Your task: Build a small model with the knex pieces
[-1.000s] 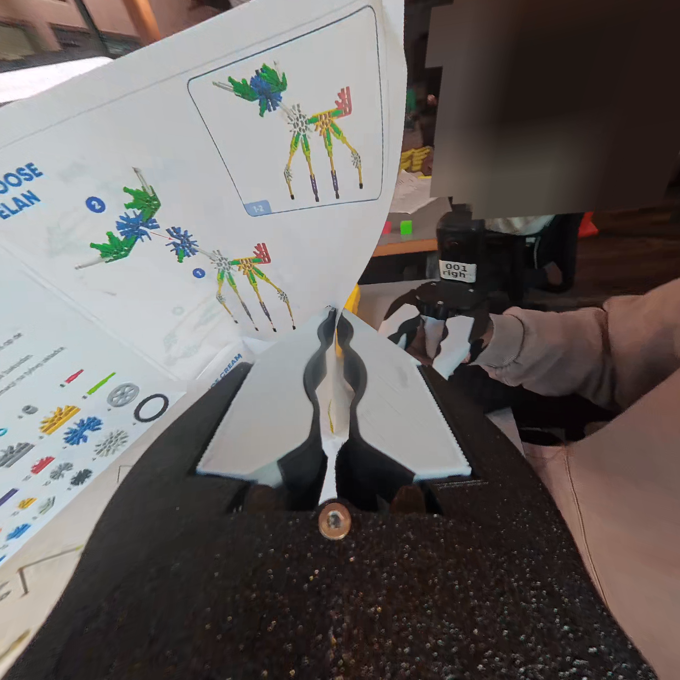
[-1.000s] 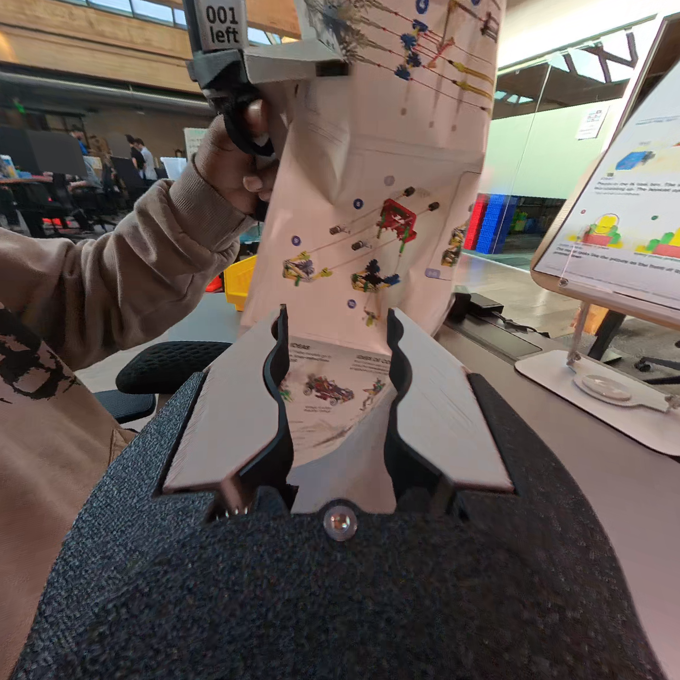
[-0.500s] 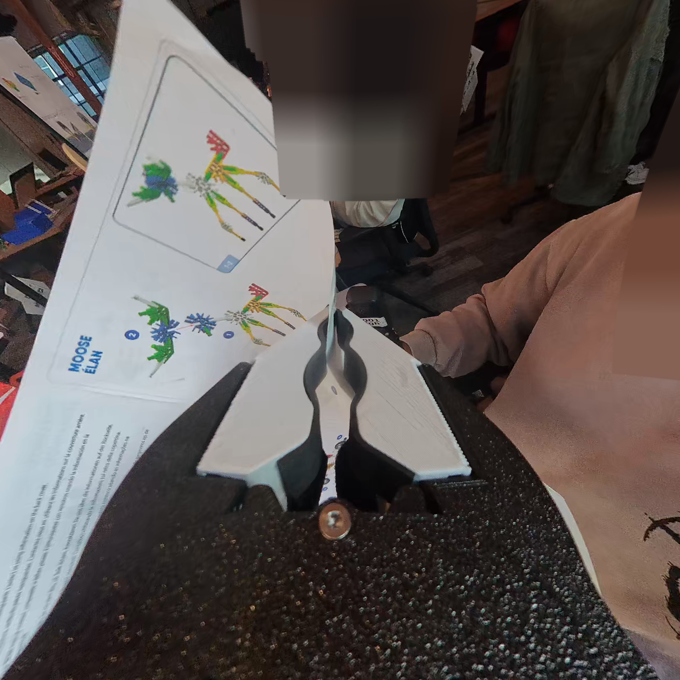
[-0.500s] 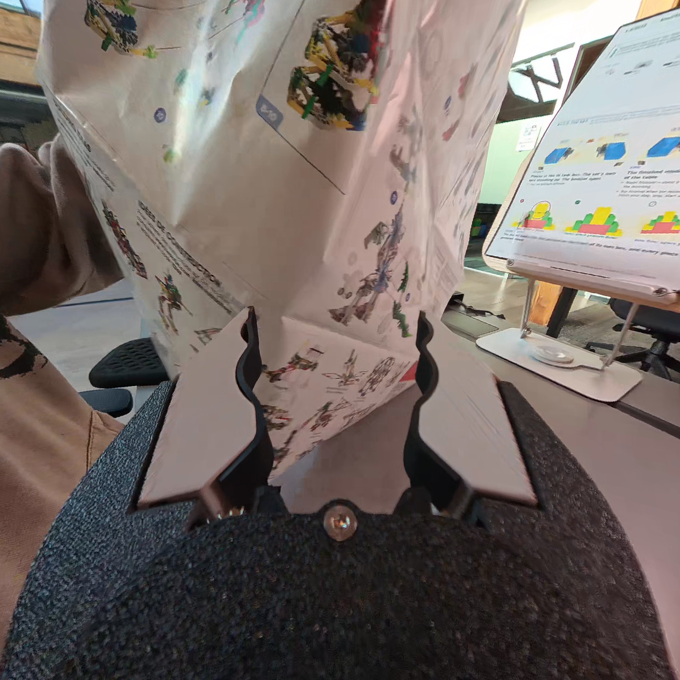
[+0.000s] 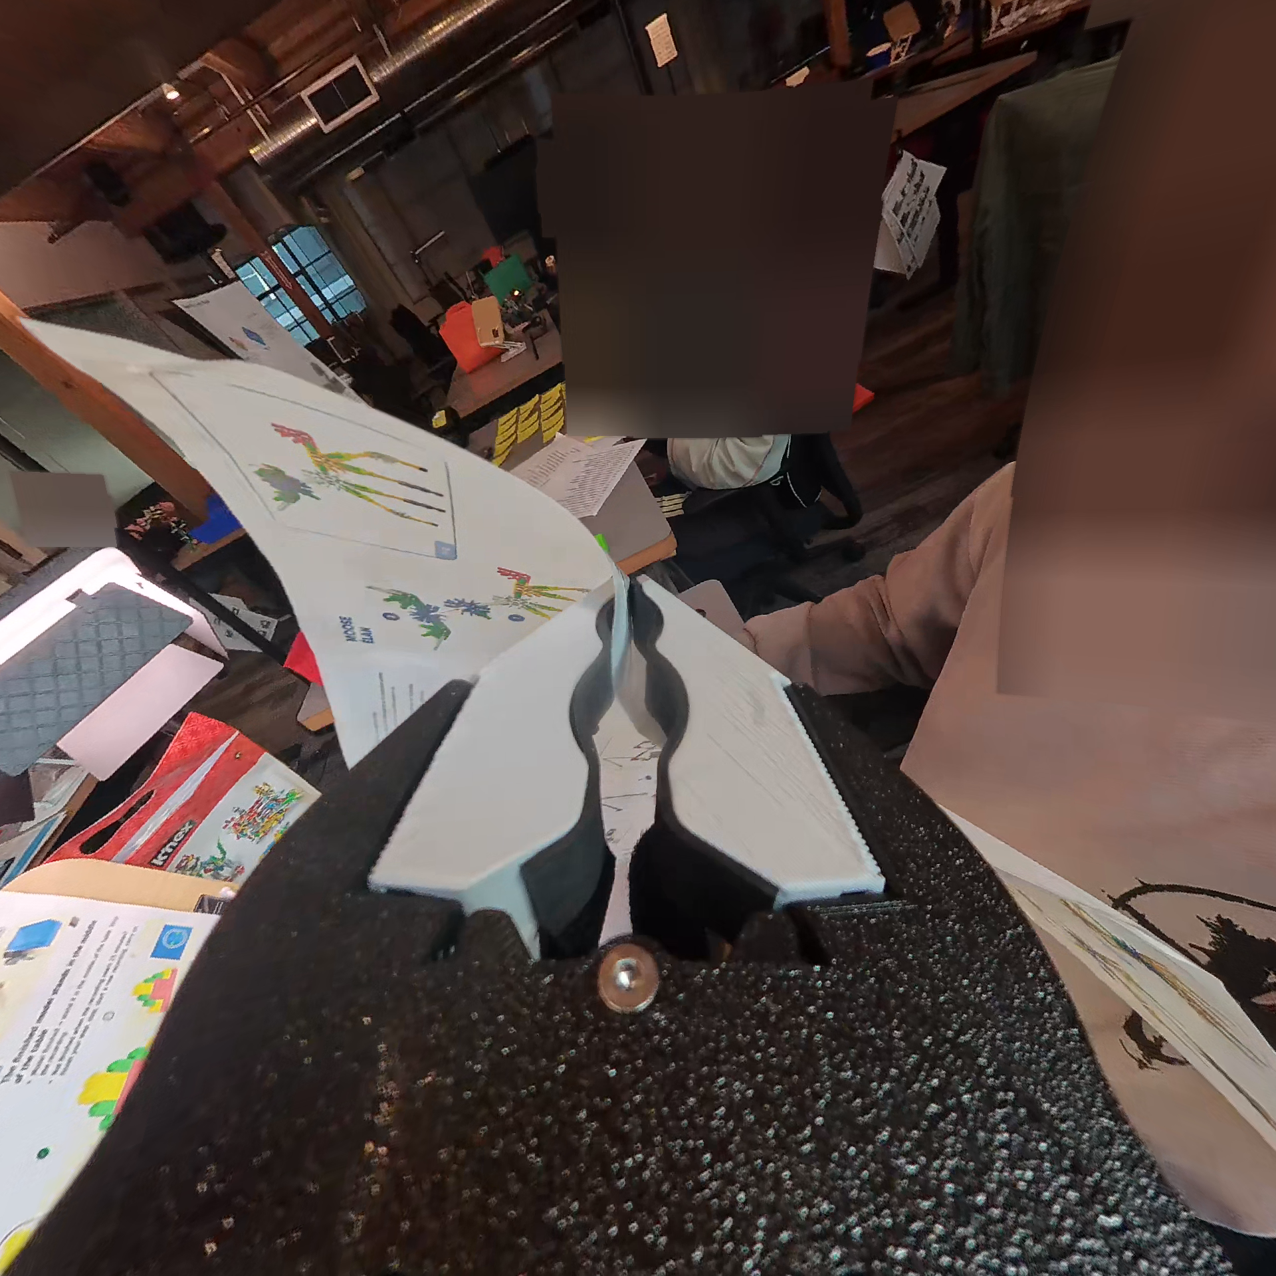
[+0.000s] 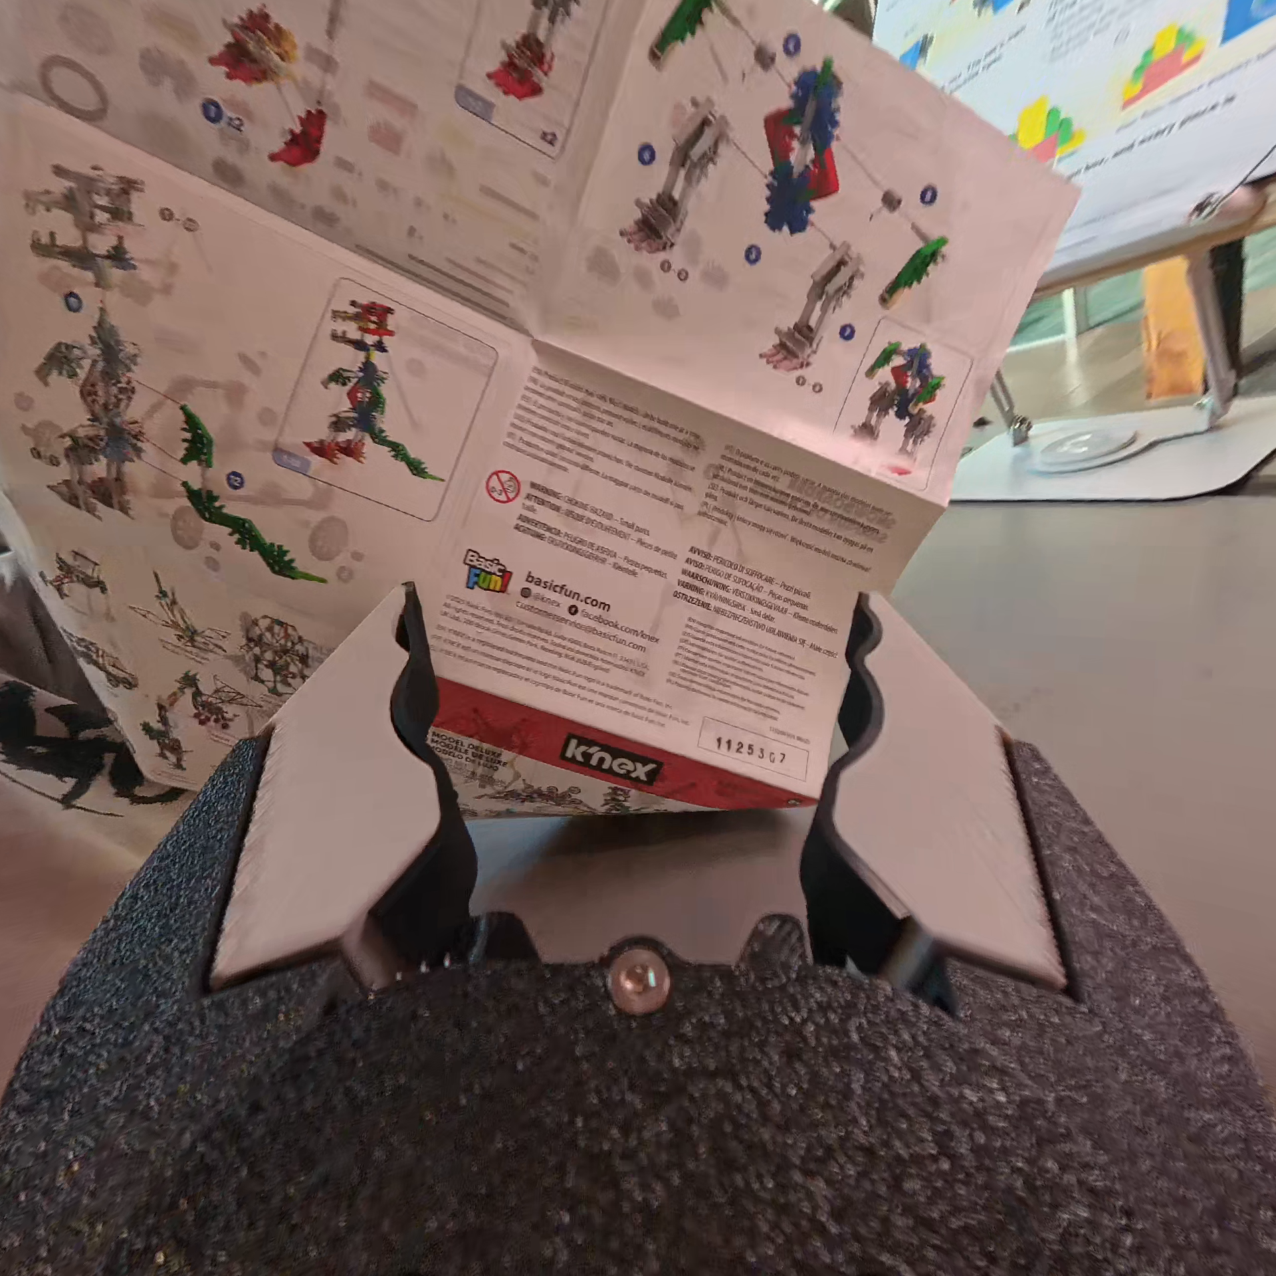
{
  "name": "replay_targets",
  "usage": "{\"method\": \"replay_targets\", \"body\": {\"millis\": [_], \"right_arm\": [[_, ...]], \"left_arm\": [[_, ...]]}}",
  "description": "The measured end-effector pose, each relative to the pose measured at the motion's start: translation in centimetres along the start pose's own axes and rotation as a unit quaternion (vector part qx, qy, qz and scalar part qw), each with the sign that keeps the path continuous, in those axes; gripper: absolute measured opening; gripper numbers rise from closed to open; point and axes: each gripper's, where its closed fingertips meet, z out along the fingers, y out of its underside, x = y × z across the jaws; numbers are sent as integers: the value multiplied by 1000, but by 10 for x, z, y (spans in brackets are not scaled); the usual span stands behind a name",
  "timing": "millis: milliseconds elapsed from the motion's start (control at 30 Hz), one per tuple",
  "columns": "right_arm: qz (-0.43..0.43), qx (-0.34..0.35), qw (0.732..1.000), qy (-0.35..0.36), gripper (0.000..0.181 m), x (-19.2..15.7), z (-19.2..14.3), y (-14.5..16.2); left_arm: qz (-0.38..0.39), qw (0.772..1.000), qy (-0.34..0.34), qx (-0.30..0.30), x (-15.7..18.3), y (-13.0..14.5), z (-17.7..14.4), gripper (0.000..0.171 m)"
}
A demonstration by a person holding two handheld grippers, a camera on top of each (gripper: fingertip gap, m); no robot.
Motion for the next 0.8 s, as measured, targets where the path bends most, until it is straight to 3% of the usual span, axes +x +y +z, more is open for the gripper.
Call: {"method": "replay_targets", "body": {"millis": [133, 333, 433, 633, 800], "right_arm": [[51, -63, 996, -34, 125, 13, 25, 28], [121, -94, 985, -76, 124, 25, 62, 44], [175, -115, 967, -148, 86, 12, 76, 49], [135, -100, 965, -202, 6, -5, 83, 44], [109, -70, 976, -174, 0, 6, 73, 31]], "left_arm": [[-8, 999, -34, -1, 2, 7, -29, 0], [-31, 996, -79, 9, -2, 30, -73, 0], [-46, 994, -98, 8, -7, 45, -90, 0], [-76, 989, -130, 2, -15, 75, -118, 0], [-100, 985, -140, 2, -19, 99, -129, 0]]}}
